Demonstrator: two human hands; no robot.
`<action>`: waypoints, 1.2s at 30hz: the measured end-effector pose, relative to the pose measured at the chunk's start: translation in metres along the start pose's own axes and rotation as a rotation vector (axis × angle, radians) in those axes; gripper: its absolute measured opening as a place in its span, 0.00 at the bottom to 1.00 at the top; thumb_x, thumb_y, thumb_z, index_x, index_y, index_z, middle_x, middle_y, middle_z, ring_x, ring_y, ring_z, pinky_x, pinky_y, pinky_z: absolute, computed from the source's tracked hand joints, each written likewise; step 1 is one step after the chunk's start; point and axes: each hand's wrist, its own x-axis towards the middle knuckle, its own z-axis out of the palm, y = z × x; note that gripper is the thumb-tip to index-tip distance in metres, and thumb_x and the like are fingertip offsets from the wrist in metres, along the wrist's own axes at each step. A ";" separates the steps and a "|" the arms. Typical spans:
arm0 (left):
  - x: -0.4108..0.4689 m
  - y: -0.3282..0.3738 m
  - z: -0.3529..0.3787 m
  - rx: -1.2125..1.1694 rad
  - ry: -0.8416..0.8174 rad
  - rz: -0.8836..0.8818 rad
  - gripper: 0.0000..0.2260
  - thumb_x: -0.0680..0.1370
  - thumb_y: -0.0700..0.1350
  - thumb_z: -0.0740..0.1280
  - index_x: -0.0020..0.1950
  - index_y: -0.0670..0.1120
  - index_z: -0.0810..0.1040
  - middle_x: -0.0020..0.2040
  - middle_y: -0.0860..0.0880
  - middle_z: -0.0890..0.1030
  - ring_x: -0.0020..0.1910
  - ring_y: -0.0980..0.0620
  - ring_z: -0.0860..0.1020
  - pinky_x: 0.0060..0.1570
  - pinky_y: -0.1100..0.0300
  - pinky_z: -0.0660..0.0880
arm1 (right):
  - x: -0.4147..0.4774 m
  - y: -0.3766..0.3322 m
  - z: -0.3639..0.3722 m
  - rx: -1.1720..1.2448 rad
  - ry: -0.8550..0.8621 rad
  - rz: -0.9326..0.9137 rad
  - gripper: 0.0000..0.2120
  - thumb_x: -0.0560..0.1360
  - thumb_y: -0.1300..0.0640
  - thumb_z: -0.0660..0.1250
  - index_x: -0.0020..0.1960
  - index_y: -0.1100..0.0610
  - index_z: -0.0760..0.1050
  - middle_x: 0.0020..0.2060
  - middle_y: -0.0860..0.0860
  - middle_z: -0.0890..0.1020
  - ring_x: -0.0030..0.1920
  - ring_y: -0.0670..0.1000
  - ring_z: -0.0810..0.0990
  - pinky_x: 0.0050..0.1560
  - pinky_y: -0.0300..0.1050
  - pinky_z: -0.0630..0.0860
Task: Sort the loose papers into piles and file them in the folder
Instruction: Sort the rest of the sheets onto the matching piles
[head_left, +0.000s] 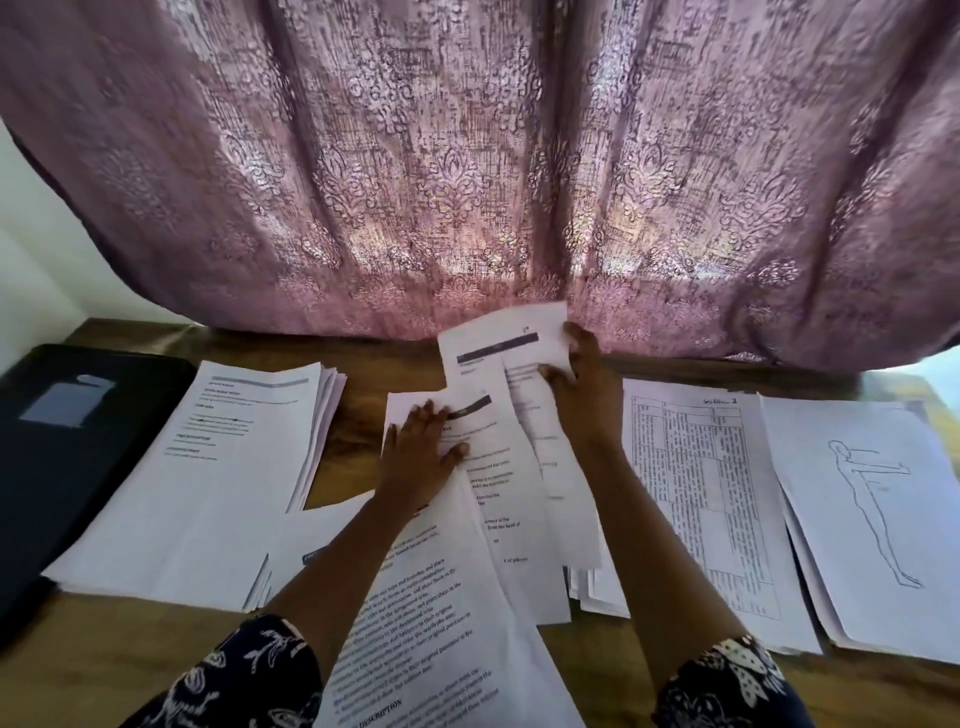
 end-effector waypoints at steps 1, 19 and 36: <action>0.000 0.000 0.001 0.039 0.000 -0.002 0.29 0.80 0.61 0.55 0.78 0.52 0.55 0.79 0.50 0.53 0.78 0.49 0.51 0.75 0.43 0.48 | 0.006 -0.008 -0.011 -0.076 0.001 -0.048 0.29 0.77 0.58 0.66 0.75 0.52 0.60 0.55 0.55 0.83 0.49 0.57 0.82 0.44 0.41 0.71; -0.038 0.004 -0.068 -0.174 -0.218 -0.049 0.27 0.76 0.57 0.68 0.72 0.46 0.69 0.70 0.48 0.72 0.66 0.45 0.74 0.62 0.55 0.71 | 0.030 -0.101 -0.132 -0.560 -0.133 -0.359 0.15 0.77 0.59 0.64 0.64 0.55 0.75 0.61 0.58 0.78 0.60 0.62 0.75 0.56 0.51 0.71; -0.049 -0.004 -0.070 0.200 -0.435 -0.011 0.42 0.63 0.64 0.76 0.71 0.46 0.68 0.69 0.48 0.73 0.62 0.49 0.74 0.56 0.59 0.70 | 0.027 -0.011 -0.085 -0.431 -0.373 -0.096 0.12 0.78 0.57 0.66 0.60 0.60 0.77 0.57 0.59 0.80 0.55 0.60 0.77 0.47 0.43 0.67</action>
